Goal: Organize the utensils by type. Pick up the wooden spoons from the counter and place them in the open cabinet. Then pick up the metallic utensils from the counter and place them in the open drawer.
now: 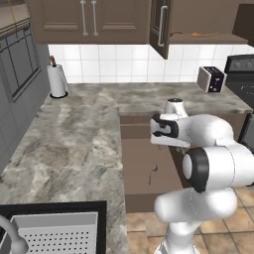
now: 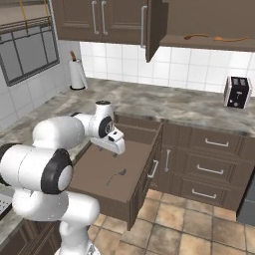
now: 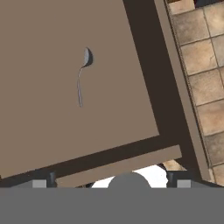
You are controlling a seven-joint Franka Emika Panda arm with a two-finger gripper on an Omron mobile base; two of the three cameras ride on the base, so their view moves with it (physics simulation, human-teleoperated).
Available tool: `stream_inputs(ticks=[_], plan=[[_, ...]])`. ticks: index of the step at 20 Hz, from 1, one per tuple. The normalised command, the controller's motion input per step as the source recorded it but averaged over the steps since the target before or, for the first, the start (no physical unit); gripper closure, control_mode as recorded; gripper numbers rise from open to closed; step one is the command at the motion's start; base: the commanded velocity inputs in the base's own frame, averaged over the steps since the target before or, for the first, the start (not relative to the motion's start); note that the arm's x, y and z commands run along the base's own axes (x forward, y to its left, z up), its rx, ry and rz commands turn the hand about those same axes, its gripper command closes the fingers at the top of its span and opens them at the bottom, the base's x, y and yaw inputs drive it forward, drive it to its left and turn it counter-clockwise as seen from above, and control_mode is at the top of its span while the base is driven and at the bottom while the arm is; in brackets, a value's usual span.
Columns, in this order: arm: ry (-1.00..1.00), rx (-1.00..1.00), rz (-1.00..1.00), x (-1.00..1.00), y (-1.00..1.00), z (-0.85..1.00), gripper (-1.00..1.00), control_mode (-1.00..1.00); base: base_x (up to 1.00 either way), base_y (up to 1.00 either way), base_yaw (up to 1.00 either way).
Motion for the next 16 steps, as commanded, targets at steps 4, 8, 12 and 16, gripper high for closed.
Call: stream_inputs(ticks=[4, 8, 12, 16], plan=[[-0.03, 0.0, 0.05, -0.65, 0.01, 0.48, -1.0, -1.0, 0.0, 0.0, 0.0], [-0.03, 0.0, 0.02, -0.47, 0.0, 0.55, -1.0, -1.0, 0.0, 0.0, 0.0], [0.0, 0.0, 0.0, -0.4, 0.0, 0.18, -1.0, -1.0, 0.0, 0.0, 0.0], [0.03, 0.0, 0.0, -0.02, 0.0, 0.0, -1.0, -1.0, 0.0, 0.0, 0.0]])
